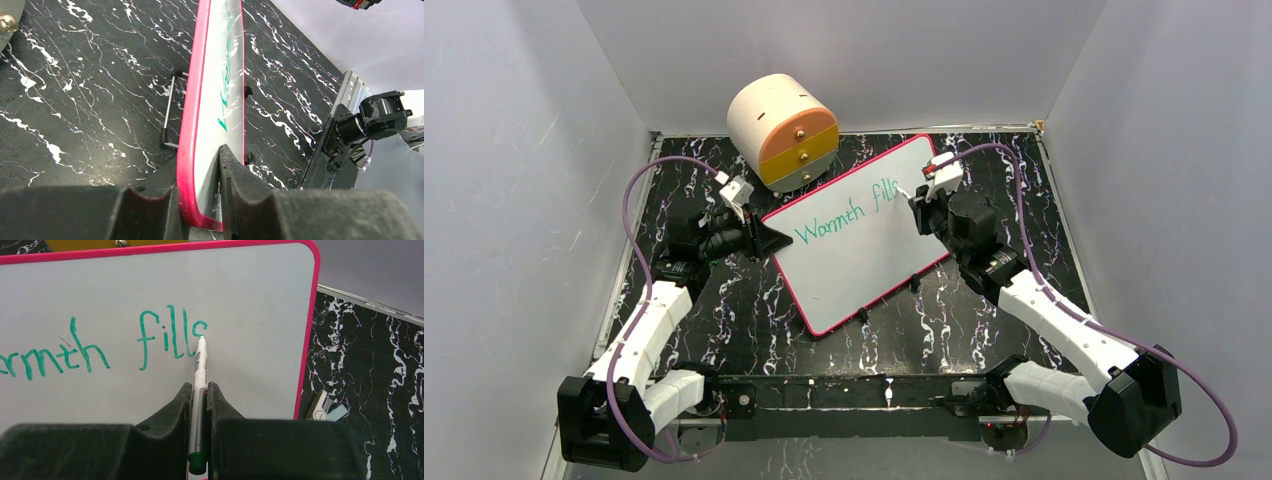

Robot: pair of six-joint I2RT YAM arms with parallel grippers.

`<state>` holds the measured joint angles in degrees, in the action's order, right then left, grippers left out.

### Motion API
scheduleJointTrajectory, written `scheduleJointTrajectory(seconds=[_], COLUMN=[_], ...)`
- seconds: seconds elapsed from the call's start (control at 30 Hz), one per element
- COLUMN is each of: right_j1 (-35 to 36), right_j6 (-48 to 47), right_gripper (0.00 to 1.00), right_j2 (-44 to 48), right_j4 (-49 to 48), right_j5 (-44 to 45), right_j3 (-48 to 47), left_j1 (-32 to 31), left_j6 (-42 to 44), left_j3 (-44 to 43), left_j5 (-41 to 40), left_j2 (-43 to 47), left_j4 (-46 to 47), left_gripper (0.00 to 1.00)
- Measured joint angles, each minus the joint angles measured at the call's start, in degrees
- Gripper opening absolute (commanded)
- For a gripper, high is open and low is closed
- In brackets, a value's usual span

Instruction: Write a sentence on the whiteboard

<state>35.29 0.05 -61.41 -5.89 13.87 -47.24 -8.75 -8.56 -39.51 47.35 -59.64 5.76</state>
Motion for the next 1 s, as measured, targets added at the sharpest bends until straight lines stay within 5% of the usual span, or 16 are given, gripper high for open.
scheduleJointTrajectory(seconds=[1.0], right_j1=[0.0], right_j6=[2.3], right_gripper=[0.00], right_j2=[2.3], right_j4=[2.8], right_j5=[-2.0], right_j3=[0.2], left_j1=[-0.1], left_j6=[0.0], left_j3=[0.0], left_j5=[0.0], left_j2=[0.0], left_j4=[0.0], left_gripper=[0.00])
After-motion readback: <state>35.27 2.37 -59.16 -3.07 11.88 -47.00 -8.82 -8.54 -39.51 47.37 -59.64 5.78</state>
